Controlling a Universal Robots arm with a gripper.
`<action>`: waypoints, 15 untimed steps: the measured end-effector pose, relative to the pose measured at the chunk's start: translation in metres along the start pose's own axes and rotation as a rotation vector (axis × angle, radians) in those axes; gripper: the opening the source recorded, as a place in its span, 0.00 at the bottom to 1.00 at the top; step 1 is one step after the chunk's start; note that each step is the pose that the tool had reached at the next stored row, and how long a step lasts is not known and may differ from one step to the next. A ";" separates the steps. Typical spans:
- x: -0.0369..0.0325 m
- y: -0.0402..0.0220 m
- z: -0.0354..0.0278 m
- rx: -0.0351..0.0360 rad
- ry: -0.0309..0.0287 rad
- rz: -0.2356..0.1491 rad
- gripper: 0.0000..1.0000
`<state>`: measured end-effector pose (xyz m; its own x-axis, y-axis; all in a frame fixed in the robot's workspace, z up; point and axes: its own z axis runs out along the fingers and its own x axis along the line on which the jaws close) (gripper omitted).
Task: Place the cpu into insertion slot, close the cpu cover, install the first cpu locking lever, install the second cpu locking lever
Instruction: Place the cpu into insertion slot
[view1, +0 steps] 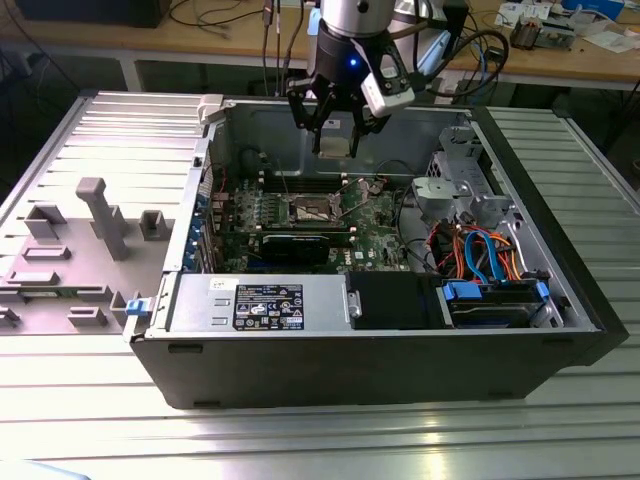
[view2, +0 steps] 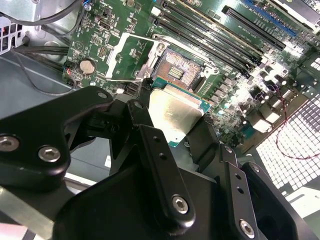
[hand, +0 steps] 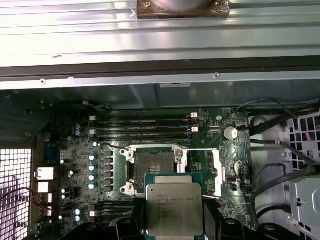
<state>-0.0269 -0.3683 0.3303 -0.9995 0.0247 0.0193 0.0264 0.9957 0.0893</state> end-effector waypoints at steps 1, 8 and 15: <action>0.0000 0.0000 0.0002 0.0000 0.0000 0.000 0.55; 0.0000 -0.0002 0.0024 0.0001 0.0000 0.000 0.55; -0.0001 -0.0004 0.0043 0.0001 0.0000 0.000 0.55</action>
<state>-0.0269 -0.3683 0.3260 -0.9995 0.0247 0.0193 0.0264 0.9957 0.0892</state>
